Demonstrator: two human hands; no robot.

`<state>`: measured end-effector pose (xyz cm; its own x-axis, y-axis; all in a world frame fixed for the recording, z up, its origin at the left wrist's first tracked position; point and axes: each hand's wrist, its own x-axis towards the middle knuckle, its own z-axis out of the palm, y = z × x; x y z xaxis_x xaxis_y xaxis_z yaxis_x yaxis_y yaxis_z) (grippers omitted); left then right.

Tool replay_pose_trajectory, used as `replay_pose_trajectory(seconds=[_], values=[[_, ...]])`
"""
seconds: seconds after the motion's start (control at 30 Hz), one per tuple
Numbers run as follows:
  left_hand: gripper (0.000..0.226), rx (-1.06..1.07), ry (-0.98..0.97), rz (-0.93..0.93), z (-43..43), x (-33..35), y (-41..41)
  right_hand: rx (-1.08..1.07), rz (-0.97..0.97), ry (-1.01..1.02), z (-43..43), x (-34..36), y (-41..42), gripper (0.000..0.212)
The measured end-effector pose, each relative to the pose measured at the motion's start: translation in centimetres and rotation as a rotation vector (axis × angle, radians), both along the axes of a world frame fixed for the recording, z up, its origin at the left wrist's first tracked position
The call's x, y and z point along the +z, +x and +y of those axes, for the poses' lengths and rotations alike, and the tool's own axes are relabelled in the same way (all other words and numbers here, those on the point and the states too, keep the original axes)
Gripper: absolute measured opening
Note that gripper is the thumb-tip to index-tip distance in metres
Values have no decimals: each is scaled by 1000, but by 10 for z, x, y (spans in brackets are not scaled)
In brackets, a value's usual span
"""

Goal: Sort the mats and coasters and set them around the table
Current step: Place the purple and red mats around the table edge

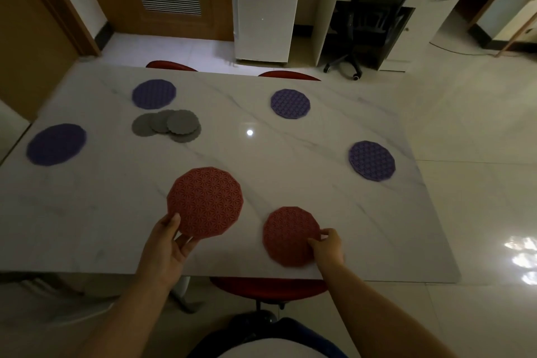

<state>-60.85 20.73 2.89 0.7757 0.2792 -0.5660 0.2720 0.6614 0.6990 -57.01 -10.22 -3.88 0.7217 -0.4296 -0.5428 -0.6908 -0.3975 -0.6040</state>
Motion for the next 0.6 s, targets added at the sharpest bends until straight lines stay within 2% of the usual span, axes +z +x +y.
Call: replay_pose_trajectory(seconds=[0.13,0.23,0.37,0.43,0.53,0.6], values=[[17,6,10,8,-4,2,-2,88,17,-130,3,8,-4,50],[18,14,16,3,-8,5,-7,93,-78,-108,13,17,-1,46],[33,41,31,0,-11,12,-17,169,-175,101,43,36,7,27],[30,70,32,6,-10,13,-23,229,-192,246,63,44,9,23],[22,108,27,-1,-7,14,-30,302,-229,553,98,59,14,29],[24,108,22,11,-5,13,-34,387,-221,608,118,67,19,35]])
